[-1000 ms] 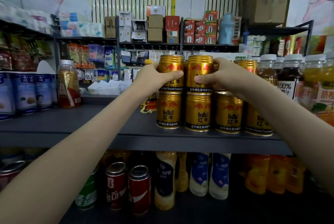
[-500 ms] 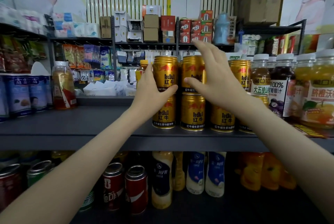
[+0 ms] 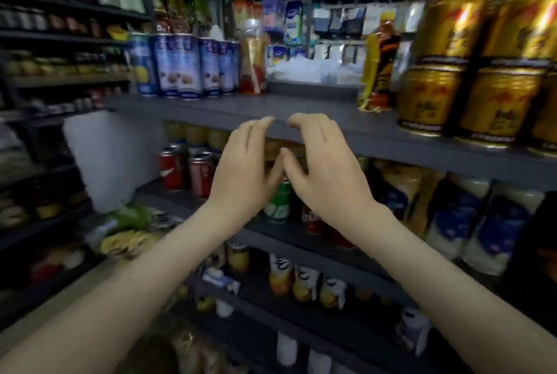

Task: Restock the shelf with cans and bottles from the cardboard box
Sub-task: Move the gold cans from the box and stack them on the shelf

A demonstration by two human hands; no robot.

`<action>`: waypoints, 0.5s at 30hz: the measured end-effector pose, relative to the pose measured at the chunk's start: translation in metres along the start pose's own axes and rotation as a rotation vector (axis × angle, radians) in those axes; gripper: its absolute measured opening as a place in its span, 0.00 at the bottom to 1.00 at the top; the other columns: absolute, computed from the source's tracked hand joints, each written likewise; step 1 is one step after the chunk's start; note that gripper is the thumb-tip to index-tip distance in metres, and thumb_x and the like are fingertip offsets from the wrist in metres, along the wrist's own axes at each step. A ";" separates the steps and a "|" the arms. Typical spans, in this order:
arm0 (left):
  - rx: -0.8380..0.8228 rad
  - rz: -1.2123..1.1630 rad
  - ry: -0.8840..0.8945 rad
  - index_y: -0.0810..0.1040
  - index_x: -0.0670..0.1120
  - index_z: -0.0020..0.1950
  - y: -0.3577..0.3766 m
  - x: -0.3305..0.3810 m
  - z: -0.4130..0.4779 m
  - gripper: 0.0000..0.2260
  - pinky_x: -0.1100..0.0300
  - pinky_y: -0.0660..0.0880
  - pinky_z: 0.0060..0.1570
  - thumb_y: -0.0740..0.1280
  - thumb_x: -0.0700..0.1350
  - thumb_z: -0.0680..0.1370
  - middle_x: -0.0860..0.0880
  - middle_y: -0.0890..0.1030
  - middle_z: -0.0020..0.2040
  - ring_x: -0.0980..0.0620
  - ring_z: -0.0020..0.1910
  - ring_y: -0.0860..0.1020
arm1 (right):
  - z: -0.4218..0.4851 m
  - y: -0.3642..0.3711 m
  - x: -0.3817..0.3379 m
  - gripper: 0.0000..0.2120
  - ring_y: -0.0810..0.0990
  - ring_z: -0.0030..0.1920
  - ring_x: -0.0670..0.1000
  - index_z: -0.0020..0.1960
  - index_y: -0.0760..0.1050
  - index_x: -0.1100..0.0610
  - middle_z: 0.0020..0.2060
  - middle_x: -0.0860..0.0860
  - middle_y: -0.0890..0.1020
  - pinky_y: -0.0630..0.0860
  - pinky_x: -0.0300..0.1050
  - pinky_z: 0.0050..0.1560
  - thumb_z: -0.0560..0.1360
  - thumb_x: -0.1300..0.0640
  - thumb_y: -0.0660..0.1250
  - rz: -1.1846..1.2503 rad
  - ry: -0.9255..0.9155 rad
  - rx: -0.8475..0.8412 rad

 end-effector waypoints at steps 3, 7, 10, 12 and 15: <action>-0.038 0.095 -0.173 0.70 0.37 0.67 -0.036 -0.087 -0.065 0.24 0.58 0.66 0.61 0.57 0.53 0.78 0.40 0.75 0.61 0.43 0.60 0.72 | -0.007 0.086 -0.062 0.18 0.77 0.53 0.60 0.63 0.72 0.64 0.54 0.58 0.77 0.76 0.53 0.53 0.74 0.61 0.65 0.093 -0.052 -0.121; -0.203 0.250 -0.421 0.67 0.38 0.71 -0.087 -0.210 -0.168 0.25 0.52 0.68 0.62 0.62 0.53 0.79 0.40 0.73 0.65 0.42 0.65 0.70 | -0.017 0.208 -0.159 0.19 0.76 0.55 0.61 0.66 0.70 0.64 0.56 0.59 0.77 0.75 0.54 0.54 0.76 0.59 0.64 0.229 -0.083 -0.306; -0.324 0.369 -0.546 0.68 0.39 0.69 -0.141 -0.295 -0.250 0.23 0.52 0.70 0.60 0.63 0.52 0.79 0.41 0.73 0.63 0.42 0.63 0.71 | -0.031 0.300 -0.232 0.18 0.75 0.57 0.59 0.66 0.70 0.63 0.57 0.58 0.76 0.74 0.52 0.55 0.78 0.58 0.63 0.333 -0.062 -0.453; -0.412 0.434 -0.640 0.69 0.40 0.68 -0.177 -0.345 -0.302 0.23 0.50 0.71 0.58 0.63 0.52 0.79 0.41 0.73 0.61 0.41 0.60 0.72 | -0.042 0.355 -0.275 0.18 0.74 0.58 0.56 0.67 0.69 0.61 0.57 0.56 0.74 0.71 0.48 0.55 0.79 0.56 0.62 0.402 -0.018 -0.559; -0.513 0.492 -0.775 0.67 0.41 0.70 -0.219 -0.406 -0.363 0.23 0.49 0.71 0.60 0.62 0.51 0.79 0.41 0.72 0.63 0.41 0.63 0.71 | -0.063 0.431 -0.329 0.19 0.73 0.59 0.56 0.68 0.67 0.60 0.60 0.56 0.72 0.71 0.47 0.56 0.80 0.54 0.61 0.433 -0.003 -0.713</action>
Point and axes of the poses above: each hand's wrist, its own z-axis towards the middle knuckle, its own y-axis out of the palm, x = y × z, the point moved 10 cm from there along z, towards the middle knuckle
